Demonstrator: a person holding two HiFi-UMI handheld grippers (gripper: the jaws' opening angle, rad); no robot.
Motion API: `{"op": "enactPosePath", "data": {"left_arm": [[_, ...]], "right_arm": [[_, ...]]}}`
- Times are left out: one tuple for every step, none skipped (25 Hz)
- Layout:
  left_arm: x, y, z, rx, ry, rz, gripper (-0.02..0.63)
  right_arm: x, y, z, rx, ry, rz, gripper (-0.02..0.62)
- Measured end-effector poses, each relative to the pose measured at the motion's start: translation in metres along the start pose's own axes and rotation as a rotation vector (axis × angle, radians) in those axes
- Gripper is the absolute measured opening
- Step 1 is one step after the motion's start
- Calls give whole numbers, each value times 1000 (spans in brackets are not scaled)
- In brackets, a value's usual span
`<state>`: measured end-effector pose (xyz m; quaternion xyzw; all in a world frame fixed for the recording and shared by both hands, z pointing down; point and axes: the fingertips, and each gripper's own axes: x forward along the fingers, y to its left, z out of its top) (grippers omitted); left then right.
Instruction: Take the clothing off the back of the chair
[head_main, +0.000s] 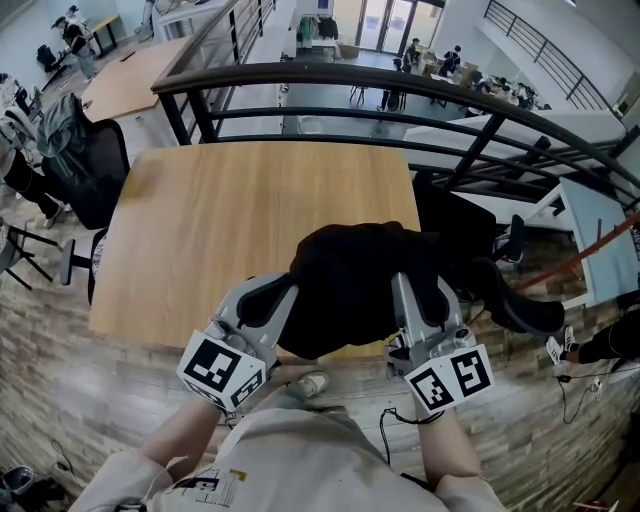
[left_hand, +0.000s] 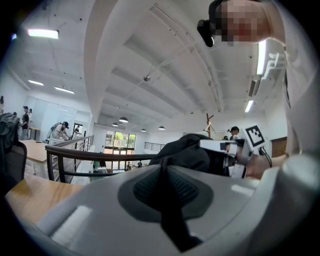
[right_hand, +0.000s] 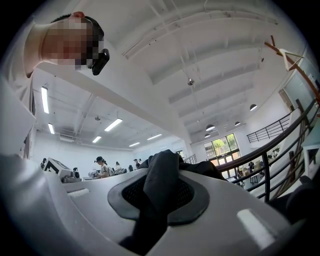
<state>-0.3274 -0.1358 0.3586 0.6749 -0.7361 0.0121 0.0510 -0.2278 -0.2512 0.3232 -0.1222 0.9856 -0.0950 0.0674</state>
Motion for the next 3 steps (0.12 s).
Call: {"op": "enactPosePath", "data": {"left_arm": [[-2,-2,0,1,-1,0,25],[-5,-4,-1,1,-2,0,25],[-8,-6,-1,2,-2,1,25]], "right_arm": [[-3,2,0,0,0,0,71],[-6,3,-1,0,0,1,71],[-9,5,-1,-1,1,1,71]]}}
